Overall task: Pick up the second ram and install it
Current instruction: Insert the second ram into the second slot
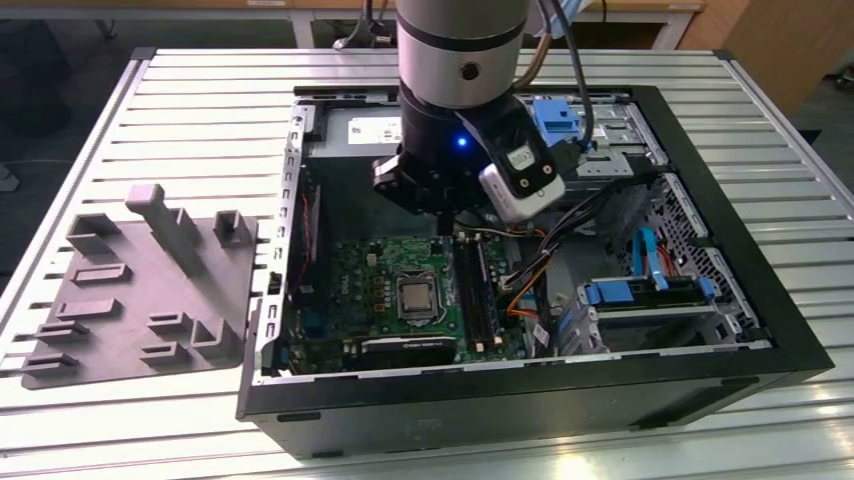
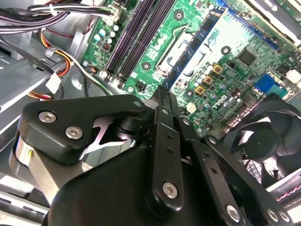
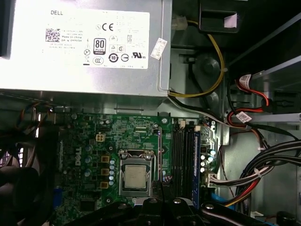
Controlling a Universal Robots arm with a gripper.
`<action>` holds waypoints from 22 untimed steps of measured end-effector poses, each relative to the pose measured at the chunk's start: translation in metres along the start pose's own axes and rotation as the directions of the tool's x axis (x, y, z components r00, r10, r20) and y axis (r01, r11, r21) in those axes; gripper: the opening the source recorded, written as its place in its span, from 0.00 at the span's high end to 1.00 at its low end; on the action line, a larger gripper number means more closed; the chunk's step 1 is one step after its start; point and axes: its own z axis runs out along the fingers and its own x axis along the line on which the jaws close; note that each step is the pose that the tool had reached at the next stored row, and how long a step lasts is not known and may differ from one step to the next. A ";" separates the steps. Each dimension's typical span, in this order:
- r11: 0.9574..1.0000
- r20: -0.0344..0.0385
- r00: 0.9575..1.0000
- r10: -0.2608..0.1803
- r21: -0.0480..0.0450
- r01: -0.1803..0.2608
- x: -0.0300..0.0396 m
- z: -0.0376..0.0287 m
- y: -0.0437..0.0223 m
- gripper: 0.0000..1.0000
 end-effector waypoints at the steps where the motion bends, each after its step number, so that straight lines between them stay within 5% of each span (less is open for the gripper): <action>1: 1.000 0.000 1.000 0.000 0.000 0.000 -0.0002 0.0001 0.0000 0.88; 22: 1.000 0.000 1.000 0.000 0.000 0.000 -0.0089 0.0032 -0.0004 0.88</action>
